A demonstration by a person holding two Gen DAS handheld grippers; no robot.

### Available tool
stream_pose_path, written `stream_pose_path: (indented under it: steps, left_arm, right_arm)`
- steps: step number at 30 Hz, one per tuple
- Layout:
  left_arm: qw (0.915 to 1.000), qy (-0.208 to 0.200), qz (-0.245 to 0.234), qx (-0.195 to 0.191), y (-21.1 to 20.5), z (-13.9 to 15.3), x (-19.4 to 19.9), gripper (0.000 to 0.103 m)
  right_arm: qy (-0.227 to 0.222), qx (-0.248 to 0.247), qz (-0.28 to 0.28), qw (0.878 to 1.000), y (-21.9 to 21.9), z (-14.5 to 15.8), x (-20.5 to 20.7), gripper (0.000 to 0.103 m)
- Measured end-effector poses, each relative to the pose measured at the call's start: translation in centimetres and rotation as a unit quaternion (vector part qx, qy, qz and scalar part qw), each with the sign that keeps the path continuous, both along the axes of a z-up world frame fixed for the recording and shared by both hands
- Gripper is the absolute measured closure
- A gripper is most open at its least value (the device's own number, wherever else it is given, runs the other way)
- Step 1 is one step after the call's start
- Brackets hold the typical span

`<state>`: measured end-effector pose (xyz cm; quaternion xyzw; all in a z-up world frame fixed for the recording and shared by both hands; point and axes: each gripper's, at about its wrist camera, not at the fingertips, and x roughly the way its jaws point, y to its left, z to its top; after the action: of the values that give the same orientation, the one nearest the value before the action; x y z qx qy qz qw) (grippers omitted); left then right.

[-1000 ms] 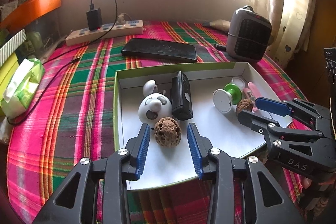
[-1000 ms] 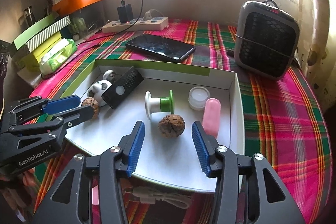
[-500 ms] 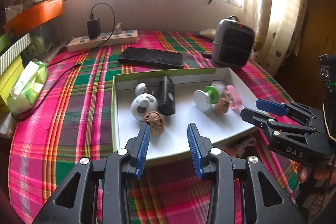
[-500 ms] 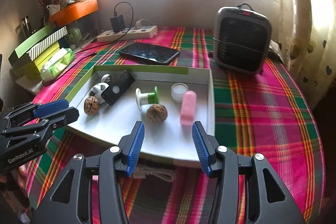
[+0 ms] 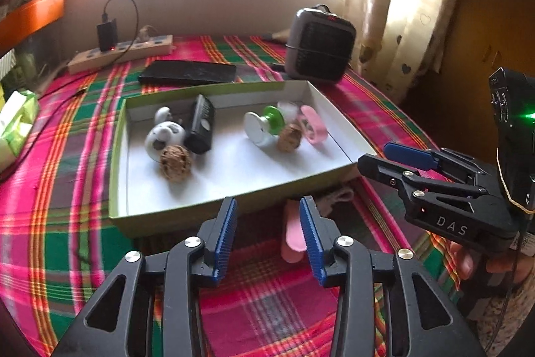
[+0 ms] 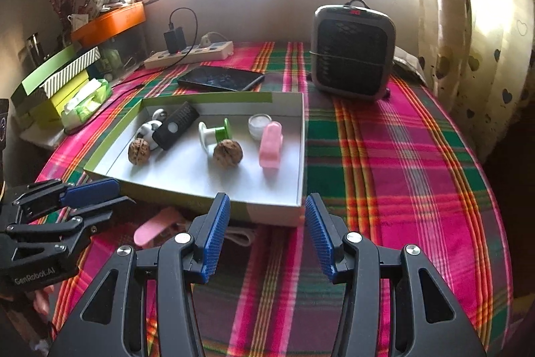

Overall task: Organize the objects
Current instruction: 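Withdraw both tools from the box toward the items on the cloth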

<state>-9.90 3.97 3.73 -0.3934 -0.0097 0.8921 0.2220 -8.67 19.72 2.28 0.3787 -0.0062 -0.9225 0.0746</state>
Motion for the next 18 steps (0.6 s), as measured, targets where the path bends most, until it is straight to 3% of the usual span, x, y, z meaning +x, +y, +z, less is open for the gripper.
stream_pose_path:
  steps: [12,18]
  left_arm:
    - [0.999,-0.026,-0.033,-0.01,2.0,-1.6,0.3,0.064]
    - [0.9989,-0.032,-0.024,-0.026,2.4,-2.5,0.1,0.064]
  right_arm:
    - [-0.014,-0.008,-0.011,1.0,1.0,-0.9,0.8,0.054]
    - [-0.026,-0.013,-0.01,1.0,1.3,-1.5,0.9,0.054]
